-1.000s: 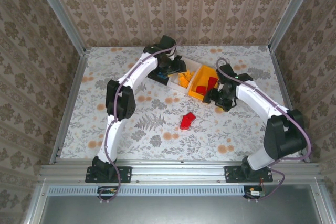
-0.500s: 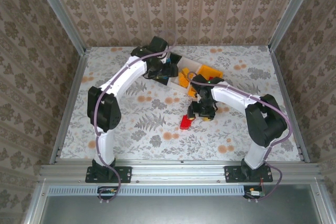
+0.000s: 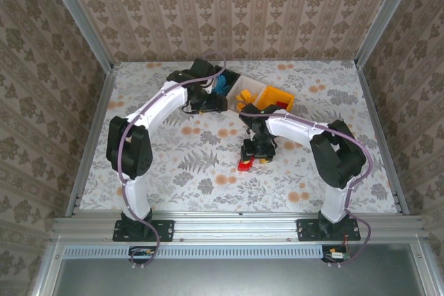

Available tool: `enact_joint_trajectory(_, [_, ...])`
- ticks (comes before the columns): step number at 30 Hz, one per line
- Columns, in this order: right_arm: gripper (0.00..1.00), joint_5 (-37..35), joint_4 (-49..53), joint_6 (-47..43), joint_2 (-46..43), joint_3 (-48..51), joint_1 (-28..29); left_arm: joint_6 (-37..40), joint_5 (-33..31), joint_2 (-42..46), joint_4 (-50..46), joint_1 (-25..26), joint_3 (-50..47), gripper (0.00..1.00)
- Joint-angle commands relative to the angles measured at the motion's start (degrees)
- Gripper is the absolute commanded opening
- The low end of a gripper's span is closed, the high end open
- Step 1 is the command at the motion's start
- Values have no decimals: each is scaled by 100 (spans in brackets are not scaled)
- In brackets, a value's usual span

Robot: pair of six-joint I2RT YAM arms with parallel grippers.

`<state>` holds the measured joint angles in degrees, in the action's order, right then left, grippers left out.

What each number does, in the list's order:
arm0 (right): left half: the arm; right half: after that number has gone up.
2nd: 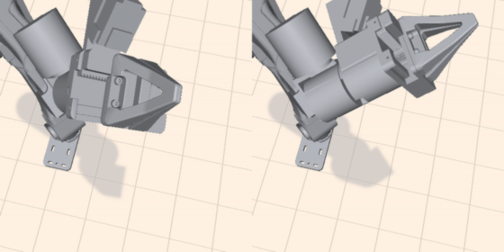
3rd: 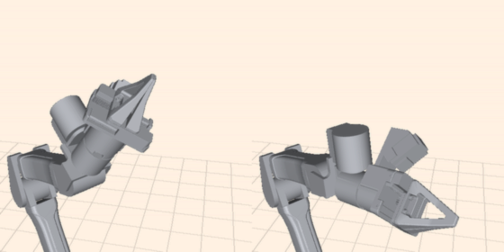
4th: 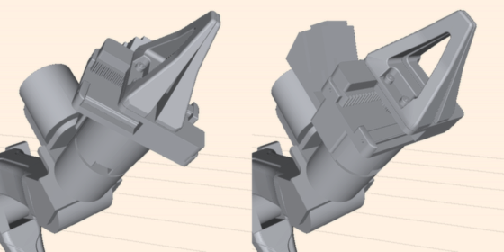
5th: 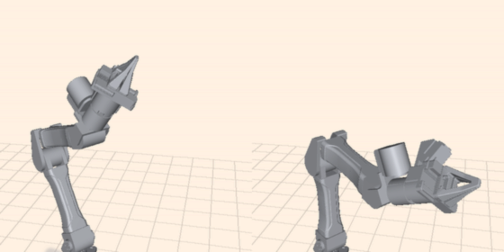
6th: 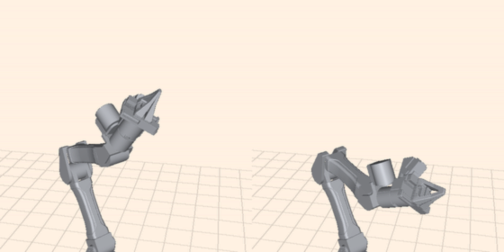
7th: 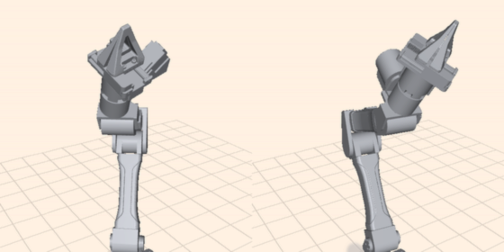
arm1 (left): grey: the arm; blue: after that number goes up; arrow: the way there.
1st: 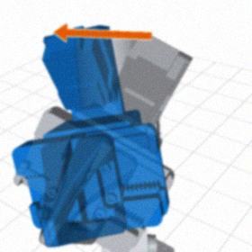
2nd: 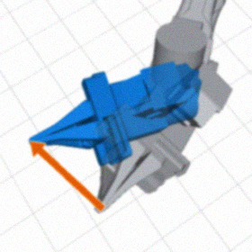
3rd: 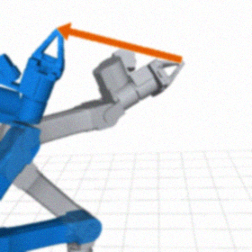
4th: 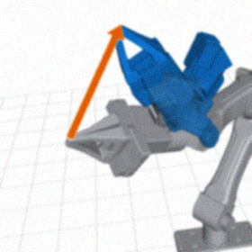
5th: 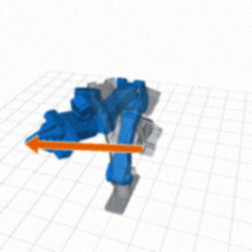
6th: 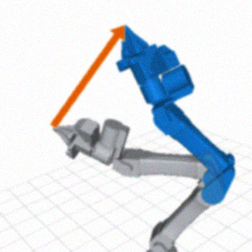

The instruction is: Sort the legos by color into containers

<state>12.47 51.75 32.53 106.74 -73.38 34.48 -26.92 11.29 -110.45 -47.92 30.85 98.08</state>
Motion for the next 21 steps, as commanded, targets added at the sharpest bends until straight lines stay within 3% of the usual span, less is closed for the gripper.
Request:
enact_joint_trajectory(1, [56,-10,-23,-23,180,63,59,87,86,285,72,-57,-133,73])
enact_joint_trajectory(10, [60,-152,-31,2,463,-50,197,80,163,478,158,-140,-411,73])
enact_joint_trajectory(21, [56,-463,59,102,-80,378,193,11,238,542,281,-132,-531,73])
